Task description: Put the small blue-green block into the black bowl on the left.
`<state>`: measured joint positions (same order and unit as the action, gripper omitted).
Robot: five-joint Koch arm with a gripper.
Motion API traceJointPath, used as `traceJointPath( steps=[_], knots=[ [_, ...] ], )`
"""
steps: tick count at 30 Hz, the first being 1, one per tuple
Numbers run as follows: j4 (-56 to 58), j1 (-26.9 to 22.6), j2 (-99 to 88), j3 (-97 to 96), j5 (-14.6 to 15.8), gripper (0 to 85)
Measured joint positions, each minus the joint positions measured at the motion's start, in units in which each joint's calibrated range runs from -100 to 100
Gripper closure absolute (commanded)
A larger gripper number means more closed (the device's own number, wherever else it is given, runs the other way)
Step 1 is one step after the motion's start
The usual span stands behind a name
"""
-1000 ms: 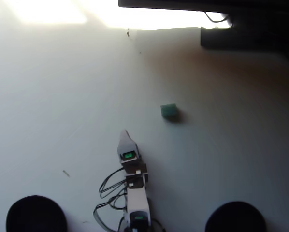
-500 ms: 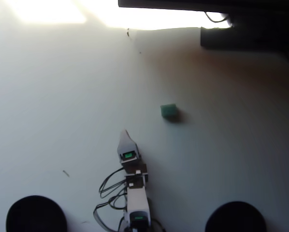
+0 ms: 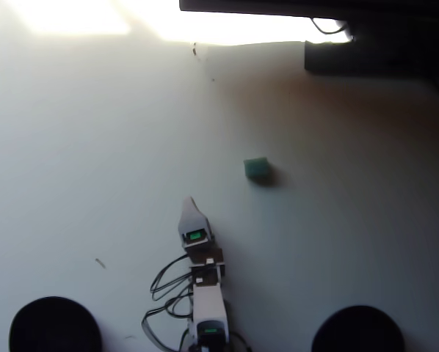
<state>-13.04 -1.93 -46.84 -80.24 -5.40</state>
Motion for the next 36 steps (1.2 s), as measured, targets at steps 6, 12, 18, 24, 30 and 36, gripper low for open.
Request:
traceJointPath(
  steps=[6,12,18,24,30,36],
  knots=[
    [0.00,0.00,-0.13,0.00,0.00,36.4],
    [0.00,0.00,-0.13,0.00,0.00,36.4],
    [0.00,-0.44,-0.13,-0.09,0.00,36.3],
    [-0.16,-2.59,0.00,-0.37,-2.25,36.4],
    [0.41,-2.05,-0.25,0.37,-2.98,37.1],
    [19.00,-0.68,-5.93,11.54,-4.40,38.4]
  ],
)
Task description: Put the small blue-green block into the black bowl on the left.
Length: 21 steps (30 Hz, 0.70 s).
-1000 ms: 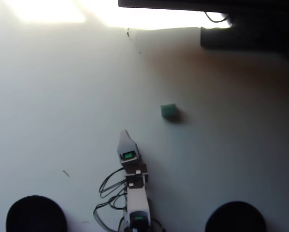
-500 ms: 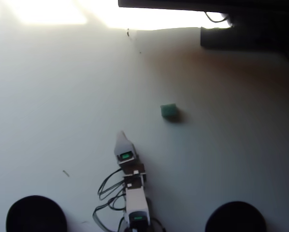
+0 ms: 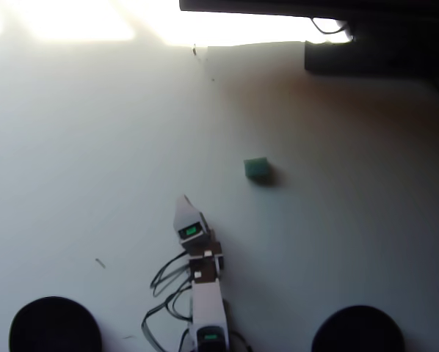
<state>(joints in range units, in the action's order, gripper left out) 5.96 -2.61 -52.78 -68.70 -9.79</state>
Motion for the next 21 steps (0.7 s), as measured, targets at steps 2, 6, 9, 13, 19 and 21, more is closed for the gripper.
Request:
traceJointPath(
  steps=[2,6,9,13,19,21],
  knots=[
    [8.14,-0.10,-0.51,5.72,0.05,38.4],
    [15.80,-0.10,-0.13,13.94,0.10,38.6],
    [21.72,0.34,5.43,23.73,-0.20,38.8],
    [27.56,1.32,16.67,36.75,-0.68,39.2],
    [37.52,2.34,31.69,54.57,-1.37,39.4],
    [40.31,2.64,33.96,57.53,-1.61,39.6]
  ],
)
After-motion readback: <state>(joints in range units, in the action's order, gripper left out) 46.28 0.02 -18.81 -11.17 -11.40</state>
